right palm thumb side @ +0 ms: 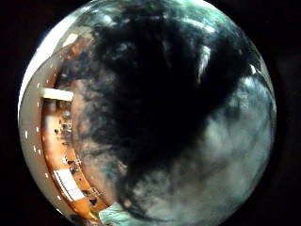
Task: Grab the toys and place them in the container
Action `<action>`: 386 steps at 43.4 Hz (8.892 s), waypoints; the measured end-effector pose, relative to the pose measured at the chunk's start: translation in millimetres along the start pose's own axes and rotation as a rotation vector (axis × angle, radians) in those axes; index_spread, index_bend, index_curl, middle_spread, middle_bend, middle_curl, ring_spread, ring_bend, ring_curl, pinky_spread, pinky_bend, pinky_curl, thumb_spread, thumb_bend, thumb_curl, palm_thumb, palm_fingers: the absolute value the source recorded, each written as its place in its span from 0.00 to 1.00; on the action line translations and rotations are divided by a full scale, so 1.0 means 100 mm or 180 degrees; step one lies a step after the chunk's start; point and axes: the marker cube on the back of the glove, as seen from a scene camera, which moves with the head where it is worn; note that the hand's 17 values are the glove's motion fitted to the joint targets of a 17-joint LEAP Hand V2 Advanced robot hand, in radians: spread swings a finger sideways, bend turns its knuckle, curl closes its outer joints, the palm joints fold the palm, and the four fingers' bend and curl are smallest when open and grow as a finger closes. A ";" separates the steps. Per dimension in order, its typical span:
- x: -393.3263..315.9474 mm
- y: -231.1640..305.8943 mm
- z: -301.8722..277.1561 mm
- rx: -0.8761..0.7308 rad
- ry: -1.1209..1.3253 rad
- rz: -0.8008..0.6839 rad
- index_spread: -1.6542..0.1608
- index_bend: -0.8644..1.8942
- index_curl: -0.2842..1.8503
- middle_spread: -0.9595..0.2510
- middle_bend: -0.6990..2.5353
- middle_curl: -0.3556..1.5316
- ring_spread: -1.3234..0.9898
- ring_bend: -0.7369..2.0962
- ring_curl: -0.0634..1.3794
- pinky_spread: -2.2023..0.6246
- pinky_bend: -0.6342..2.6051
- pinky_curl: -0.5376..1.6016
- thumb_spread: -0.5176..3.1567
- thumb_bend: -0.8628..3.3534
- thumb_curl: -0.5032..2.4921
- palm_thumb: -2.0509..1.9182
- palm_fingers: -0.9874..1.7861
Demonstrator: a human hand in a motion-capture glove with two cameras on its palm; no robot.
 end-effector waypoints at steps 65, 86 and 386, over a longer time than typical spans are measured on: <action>-0.33 -0.46 -0.44 -0.0939 0.0155 0.0136 0.81 0.35 0.26 0.82 0.26 0.33 0.59 0.38 0.29 0.80 0.52 0.43 0.44 0.20 0.30 0.51 0.25; 0.15 -1.11 0.68 -0.1085 0.0164 0.0040 0.79 0.33 0.22 0.80 0.25 0.31 0.58 0.37 0.29 0.79 0.49 0.41 0.49 0.21 0.29 0.55 0.25; -1.97 -1.73 0.55 -0.0239 -0.0594 -0.0702 0.70 0.50 0.34 0.47 0.40 0.50 0.44 0.64 0.48 0.64 0.57 0.46 0.33 0.27 0.61 0.68 0.58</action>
